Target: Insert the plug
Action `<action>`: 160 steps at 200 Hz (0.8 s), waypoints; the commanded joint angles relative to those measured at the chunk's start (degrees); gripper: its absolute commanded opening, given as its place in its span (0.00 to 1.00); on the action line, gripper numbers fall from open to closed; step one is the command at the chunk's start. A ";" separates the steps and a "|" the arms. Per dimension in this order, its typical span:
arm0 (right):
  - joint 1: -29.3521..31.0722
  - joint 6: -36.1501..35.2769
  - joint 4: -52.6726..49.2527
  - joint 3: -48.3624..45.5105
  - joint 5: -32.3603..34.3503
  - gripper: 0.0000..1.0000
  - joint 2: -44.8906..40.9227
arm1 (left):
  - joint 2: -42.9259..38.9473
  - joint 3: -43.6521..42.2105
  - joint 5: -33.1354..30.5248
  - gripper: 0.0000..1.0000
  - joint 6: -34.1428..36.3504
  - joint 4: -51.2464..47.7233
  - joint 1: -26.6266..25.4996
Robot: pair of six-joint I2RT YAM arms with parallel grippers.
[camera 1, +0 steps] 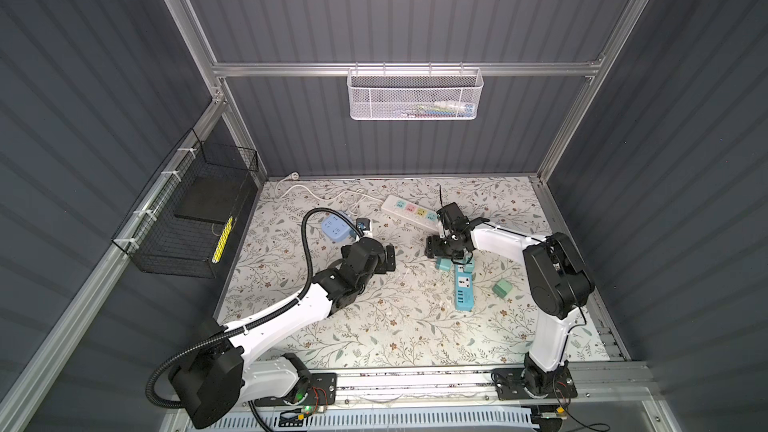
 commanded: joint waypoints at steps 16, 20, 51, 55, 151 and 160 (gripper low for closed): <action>2.06 -0.73 0.22 -3.48 -4.87 0.74 -3.27 | 0.76 0.64 1.42 1.00 0.83 -0.09 0.44; 2.18 -0.99 1.95 -3.93 -5.29 0.74 -3.60 | 0.69 0.56 1.47 1.00 0.89 -0.03 0.45; 3.82 -3.24 -0.58 -4.87 -4.88 0.76 -5.00 | 0.98 0.45 1.84 1.00 0.81 0.30 0.43; 4.18 -3.59 -1.29 -4.89 -4.03 0.76 -5.33 | 1.02 0.48 1.99 1.00 0.78 0.20 0.41; 5.59 -4.56 -7.57 -9.92 11.14 0.82 -9.15 | 2.21 0.90 3.34 1.00 1.19 1.69 0.38; 5.57 -4.75 -8.65 -9.20 13.87 0.81 -8.70 | 2.34 1.25 3.52 1.00 1.29 1.63 0.40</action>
